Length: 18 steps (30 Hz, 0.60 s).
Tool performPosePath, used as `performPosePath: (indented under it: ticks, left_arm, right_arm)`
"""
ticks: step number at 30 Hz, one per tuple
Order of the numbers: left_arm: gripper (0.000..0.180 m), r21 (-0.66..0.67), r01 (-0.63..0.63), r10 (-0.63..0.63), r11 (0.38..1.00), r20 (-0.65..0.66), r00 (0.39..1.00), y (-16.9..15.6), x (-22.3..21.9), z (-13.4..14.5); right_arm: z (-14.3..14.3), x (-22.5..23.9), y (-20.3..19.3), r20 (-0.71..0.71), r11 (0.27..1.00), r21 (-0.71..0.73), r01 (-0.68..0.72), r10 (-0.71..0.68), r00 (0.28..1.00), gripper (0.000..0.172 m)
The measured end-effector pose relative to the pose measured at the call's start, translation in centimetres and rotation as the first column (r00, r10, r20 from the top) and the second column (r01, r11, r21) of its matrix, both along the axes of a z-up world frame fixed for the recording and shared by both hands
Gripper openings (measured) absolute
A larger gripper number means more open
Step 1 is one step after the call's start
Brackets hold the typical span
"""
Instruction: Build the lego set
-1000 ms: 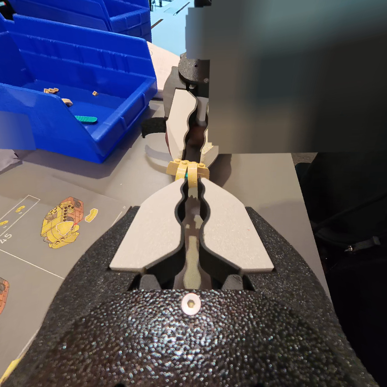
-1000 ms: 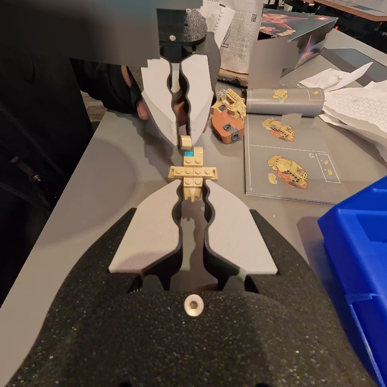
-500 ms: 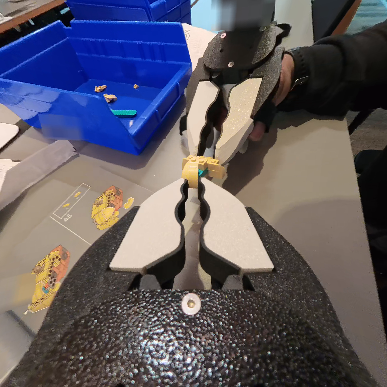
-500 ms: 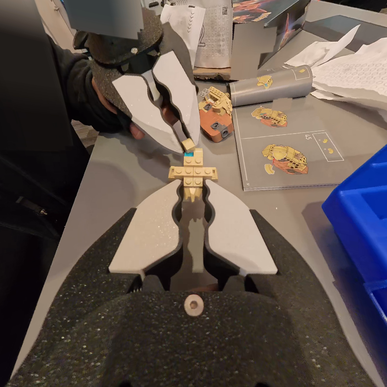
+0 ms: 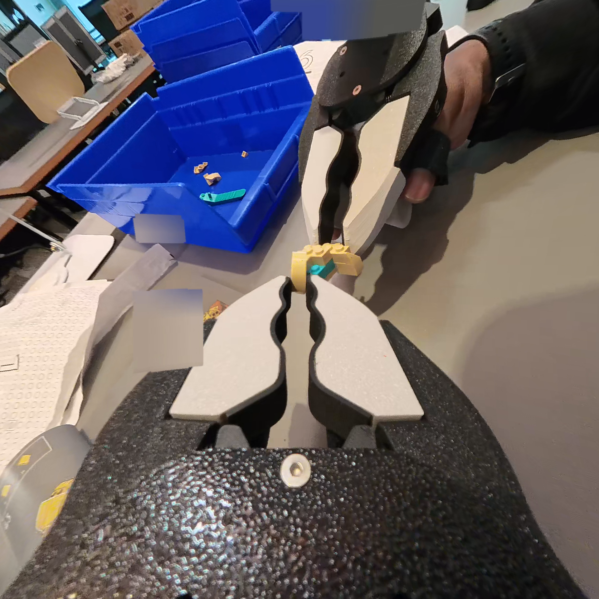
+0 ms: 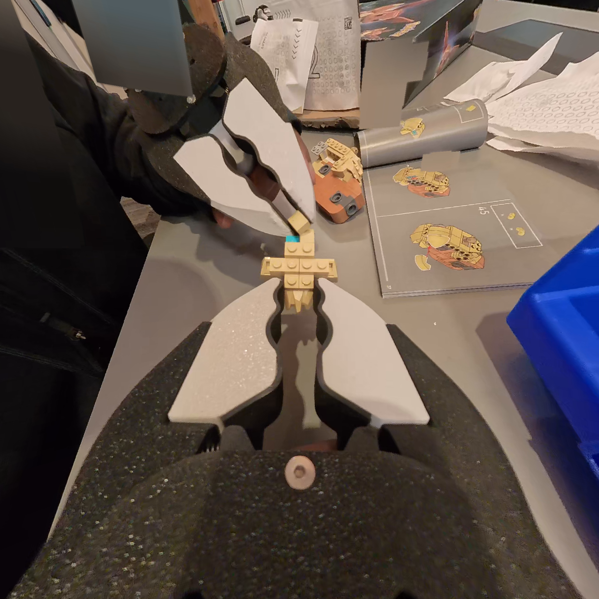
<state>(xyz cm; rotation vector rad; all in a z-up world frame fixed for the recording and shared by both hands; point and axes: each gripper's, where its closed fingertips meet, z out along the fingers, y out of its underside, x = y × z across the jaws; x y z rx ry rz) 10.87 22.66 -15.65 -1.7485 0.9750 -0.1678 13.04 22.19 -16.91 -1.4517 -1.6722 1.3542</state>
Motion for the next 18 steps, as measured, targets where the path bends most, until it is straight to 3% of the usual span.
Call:
performPosePath:
  ticks: [18]
  left_arm:
    - [0.008,0.043,0.044,-0.037,0.998,-0.15,0.988,-0.38,0.01,-0.43]
  right_arm:
    - [-0.29,-0.13,0.14,0.016,1.0,0.022,0.015,-0.015,1.0,0.017]
